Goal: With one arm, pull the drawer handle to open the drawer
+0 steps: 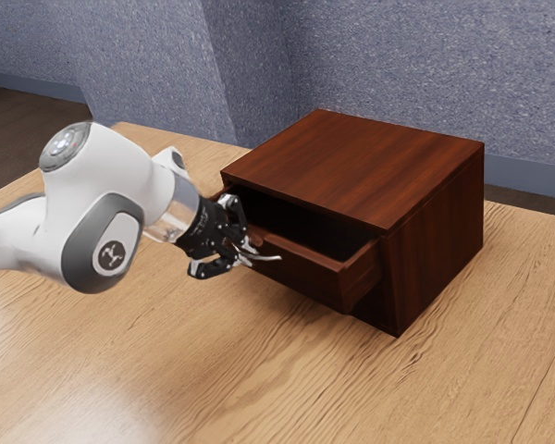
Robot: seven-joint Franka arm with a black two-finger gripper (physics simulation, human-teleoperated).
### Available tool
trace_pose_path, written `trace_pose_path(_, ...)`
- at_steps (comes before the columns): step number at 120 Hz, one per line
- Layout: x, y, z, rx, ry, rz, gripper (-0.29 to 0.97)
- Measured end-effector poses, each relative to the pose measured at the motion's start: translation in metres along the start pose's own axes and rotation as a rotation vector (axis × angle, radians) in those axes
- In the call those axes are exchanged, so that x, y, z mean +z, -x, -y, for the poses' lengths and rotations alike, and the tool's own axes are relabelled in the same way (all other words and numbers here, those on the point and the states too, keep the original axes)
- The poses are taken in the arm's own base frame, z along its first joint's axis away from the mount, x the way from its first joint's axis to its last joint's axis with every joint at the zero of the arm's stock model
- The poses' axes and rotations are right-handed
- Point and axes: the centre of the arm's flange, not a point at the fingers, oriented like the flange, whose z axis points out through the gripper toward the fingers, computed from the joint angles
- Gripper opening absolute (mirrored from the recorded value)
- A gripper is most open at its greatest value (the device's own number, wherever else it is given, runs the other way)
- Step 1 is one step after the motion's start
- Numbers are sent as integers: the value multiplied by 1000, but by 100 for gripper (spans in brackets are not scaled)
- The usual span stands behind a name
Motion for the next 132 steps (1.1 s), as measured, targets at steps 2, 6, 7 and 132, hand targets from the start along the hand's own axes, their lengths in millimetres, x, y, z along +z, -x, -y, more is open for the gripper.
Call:
trace_pose_path(2, -1, 0, 1, -3, 0, 2, -8)
trace_pose_path(6, -2, -1, 4, -7, 0, 6, -8)
trace_pose_path(7, -3, -1, 4, -8, 0, 7, -8)
trace_pose_path(132, -47, 18, 60, 33, 15, -2, -9)
